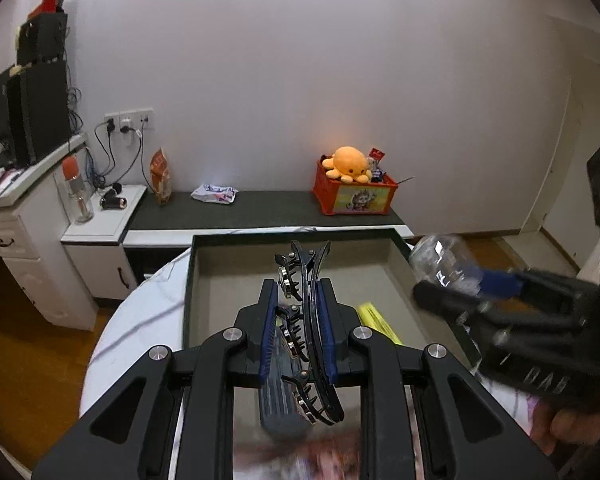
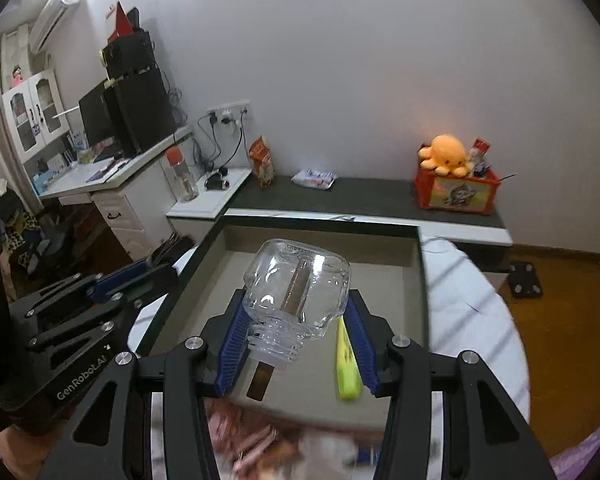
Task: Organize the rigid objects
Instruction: 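Lower the hair clip and glass bottle into the box and open both grippers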
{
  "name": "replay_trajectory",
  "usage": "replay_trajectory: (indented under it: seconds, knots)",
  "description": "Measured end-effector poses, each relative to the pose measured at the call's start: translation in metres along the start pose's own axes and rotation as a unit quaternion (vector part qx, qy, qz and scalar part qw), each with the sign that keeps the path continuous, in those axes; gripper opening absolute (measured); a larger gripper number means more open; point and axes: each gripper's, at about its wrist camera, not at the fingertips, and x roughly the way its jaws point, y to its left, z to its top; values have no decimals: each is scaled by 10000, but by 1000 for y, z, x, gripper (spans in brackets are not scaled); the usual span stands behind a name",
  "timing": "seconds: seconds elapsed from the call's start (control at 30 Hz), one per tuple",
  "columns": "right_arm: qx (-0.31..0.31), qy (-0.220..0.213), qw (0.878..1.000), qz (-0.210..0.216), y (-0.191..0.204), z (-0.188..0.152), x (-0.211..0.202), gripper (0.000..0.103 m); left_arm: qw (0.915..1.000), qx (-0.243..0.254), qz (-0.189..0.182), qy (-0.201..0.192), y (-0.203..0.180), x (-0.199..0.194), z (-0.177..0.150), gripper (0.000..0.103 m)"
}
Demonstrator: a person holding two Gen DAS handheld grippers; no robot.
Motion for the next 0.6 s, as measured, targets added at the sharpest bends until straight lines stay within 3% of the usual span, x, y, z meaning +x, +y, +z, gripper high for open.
replay_trajectory:
  seconds: [0.3, 0.5, 0.6]
  knots:
    - [-62, 1018, 9948, -21, -28, 11, 100, 50, 9976, 33, 80, 689, 9, 92, 9, 20]
    - [-22, 1370, 9904, -156, -40, 5, 126, 50, 9949, 91, 105, 998, 6, 110, 5, 21]
    - [7, 1367, 9903, -238, -40, 6, 126, 52, 9937, 176, 257, 1079, 5, 112, 4, 30]
